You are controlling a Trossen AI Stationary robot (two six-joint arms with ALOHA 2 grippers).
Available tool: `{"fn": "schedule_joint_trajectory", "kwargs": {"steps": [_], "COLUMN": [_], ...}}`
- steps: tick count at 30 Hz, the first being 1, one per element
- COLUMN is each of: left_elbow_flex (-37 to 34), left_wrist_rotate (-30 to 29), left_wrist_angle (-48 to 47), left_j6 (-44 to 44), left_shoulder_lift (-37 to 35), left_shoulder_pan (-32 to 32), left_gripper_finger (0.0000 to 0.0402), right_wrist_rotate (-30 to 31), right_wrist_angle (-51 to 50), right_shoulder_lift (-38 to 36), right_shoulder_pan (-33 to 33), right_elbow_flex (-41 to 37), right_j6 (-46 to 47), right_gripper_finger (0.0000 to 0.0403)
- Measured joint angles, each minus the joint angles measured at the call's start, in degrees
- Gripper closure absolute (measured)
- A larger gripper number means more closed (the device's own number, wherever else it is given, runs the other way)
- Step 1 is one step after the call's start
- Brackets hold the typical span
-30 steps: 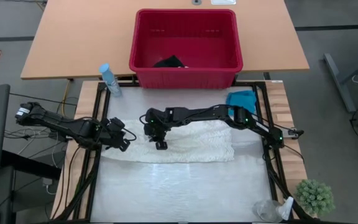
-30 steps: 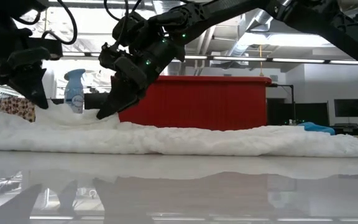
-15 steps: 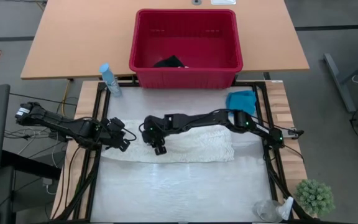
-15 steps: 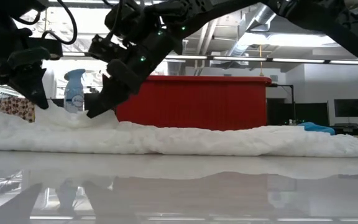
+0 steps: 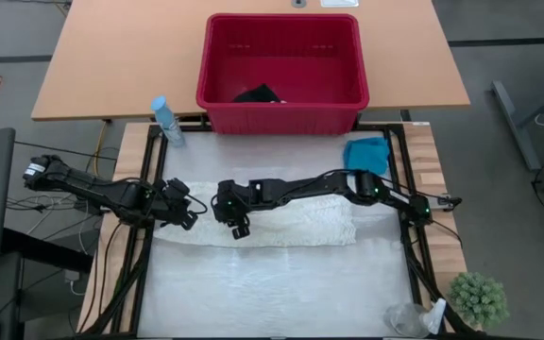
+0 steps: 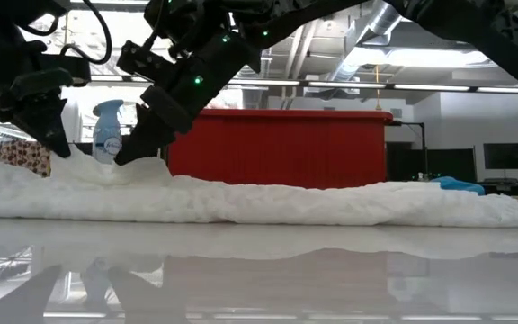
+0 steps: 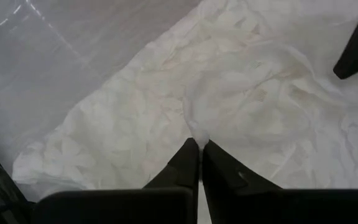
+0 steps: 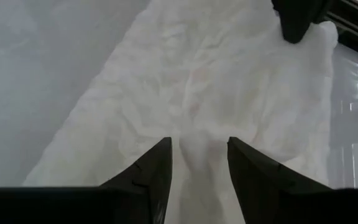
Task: Fold laundry
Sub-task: Fold the white blouse
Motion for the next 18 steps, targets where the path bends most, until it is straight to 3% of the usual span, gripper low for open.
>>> {"fn": "schedule_joint_trajectory", "kwargs": {"steps": [18], "left_elbow_flex": [0.0], "left_wrist_rotate": [0.1], "left_wrist_angle": [0.2], "left_j6": [0.6], "left_shoulder_lift": [0.0], "left_shoulder_pan": [0.0], "left_gripper_finger": [0.0401], "right_wrist_rotate": [2.8], "right_wrist_angle": [-0.4], "right_shoulder_lift": [0.3], "right_shoulder_pan": [0.5], "right_elbow_flex": [0.0], "right_j6": [-0.9], "right_gripper_finger": [0.0265]}}
